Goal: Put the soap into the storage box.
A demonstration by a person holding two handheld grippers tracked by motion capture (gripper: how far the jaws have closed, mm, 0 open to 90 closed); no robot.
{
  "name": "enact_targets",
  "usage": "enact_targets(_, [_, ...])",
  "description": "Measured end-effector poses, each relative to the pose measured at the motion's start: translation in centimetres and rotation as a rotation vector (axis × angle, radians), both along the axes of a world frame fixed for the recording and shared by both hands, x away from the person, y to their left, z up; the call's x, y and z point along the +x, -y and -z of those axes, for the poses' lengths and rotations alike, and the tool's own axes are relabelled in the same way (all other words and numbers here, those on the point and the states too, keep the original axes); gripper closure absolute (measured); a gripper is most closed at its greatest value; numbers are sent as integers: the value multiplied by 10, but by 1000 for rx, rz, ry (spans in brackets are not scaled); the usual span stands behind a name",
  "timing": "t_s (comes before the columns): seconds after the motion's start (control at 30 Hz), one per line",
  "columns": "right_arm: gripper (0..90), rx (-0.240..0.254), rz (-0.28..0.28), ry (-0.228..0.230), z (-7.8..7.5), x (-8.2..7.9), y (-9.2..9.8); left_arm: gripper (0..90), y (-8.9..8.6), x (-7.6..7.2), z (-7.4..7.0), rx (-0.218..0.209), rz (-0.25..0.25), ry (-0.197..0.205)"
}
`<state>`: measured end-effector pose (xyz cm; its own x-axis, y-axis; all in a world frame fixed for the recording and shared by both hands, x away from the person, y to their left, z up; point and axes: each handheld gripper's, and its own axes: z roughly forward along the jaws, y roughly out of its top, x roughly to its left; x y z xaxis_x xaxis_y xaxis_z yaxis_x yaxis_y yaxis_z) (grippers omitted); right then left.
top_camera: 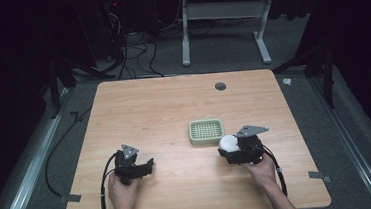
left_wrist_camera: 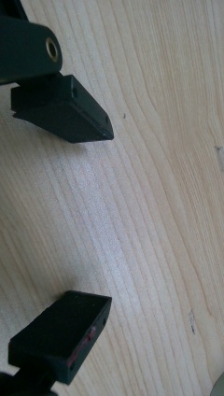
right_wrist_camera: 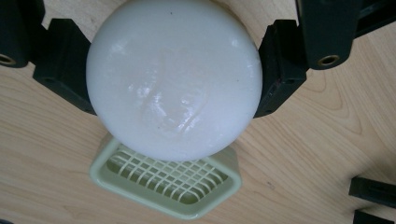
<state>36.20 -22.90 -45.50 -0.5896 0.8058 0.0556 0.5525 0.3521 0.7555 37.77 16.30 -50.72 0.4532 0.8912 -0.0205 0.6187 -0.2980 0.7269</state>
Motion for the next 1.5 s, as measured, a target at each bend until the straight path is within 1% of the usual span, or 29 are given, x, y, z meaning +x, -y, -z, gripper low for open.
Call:
enact_targets(0.03, [247,9,1,-7,-1,2,1,173,0,0,0,0,0,0])
enact_targets(0.1, [247,4,1,-2,-1,3,2,173,0,0,0,0,0,0])
enact_targets(0.13, [247,6,5,-6,-2,4,2,173,0,0,0,0,0,0])
enact_targets(0.27, [247,9,4,9,-6,9,2,173,0,0,0,-1,0,1])
enact_targets(0.4, [248,19,6,10,-11,14,1,173,0,0,0,-1,0,1])
enact_targets(0.6, [247,9,8,25,-17,22,-2,173,0,0,0,-1,0,1])
enact_targets(0.63, [248,-3,13,29,-19,26,-3,173,0,0,0,-1,0,1])
enact_targets(0.7, [248,-7,13,31,-20,27,-4,173,0,0,0,-1,0,1])
enact_targets(0.73, [248,-8,13,27,-21,28,-5,173,0,0,0,-1,0,1])
enact_targets(0.8, [247,-1,10,36,-23,32,-6,173,0,0,0,-1,0,1])
enact_targets(0.83, [248,-12,12,30,-25,35,-8,173,0,0,0,-1,0,1])
enact_targets(1.0, [247,-18,5,31,-27,41,-12,173,0,0,0,-1,0,1])
enact_targets(1.03, [247,-16,-4,29,-27,44,-13,173,0,0,0,-1,0,1])
enact_targets(1.3, [248,-24,-9,23,-28,55,-20,173,0,0,0,-1,0,1])
enact_targets(1.33, [247,-16,-10,23,-27,57,-21,173,0,0,0,-1,0,1])
enact_targets(1.37, [248,-17,-6,9,-26,59,-23,173,0,0,0,-1,0,1])
enact_targets(1.4, [247,-24,-4,8,-25,61,-24,173,0,0,0,-1,0,1])
enact_targets(1.5, [247,-23,-5,8,-23,64,-25,173,0,0,0,-1,0,1])
